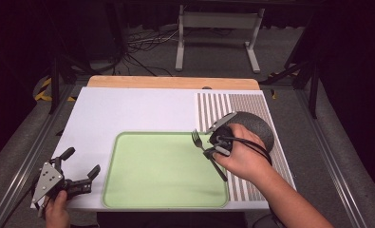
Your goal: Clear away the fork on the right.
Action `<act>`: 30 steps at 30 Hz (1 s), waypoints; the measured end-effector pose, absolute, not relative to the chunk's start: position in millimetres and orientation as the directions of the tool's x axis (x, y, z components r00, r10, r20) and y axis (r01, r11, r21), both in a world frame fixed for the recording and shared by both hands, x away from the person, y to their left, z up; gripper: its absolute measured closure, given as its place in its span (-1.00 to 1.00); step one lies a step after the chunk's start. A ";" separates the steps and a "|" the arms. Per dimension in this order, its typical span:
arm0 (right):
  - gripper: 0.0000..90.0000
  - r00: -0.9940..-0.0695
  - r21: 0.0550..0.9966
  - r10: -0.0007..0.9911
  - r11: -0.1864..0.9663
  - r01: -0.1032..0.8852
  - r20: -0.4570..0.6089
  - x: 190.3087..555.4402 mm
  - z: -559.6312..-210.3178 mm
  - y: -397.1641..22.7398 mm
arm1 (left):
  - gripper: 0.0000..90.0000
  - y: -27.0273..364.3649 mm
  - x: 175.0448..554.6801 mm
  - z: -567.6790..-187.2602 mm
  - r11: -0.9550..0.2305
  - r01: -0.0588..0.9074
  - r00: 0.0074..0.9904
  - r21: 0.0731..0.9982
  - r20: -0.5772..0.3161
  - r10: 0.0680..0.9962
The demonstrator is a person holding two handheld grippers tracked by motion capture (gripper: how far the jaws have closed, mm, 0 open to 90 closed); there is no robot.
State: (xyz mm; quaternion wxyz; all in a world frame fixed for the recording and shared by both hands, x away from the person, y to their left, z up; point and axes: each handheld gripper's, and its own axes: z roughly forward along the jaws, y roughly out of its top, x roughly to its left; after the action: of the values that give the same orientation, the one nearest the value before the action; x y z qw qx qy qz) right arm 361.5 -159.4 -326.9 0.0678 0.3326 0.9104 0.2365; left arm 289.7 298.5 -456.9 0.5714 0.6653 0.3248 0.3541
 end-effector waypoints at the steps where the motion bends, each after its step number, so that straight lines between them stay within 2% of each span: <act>1: 0.90 -0.771 0.466 0.636 0.674 0.573 0.030 361.8 -329.1 -158.4 | -1.00 298.5 289.7 -456.9 -0.137 0.027 0.538 0.990 0.101 0.837; 18: 0.90 -0.674 0.344 0.731 0.609 0.715 0.105 370.8 -363.7 -150.7 | -1.00 298.1 290.0 -456.8 -0.141 0.029 0.541 0.990 0.104 0.835; 30: 0.90 -0.626 0.319 0.769 0.565 0.761 0.131 378.1 -382.0 -150.0 | -1.00 298.0 290.1 -456.9 -0.144 0.030 0.542 0.989 0.105 0.834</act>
State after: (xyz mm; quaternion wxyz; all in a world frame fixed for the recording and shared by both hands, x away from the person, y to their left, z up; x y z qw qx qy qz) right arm 378.1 -150.0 -382.0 0.0114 0.4325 0.8845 0.1745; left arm 290.1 298.0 -456.9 0.5690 0.6687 0.3231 0.3533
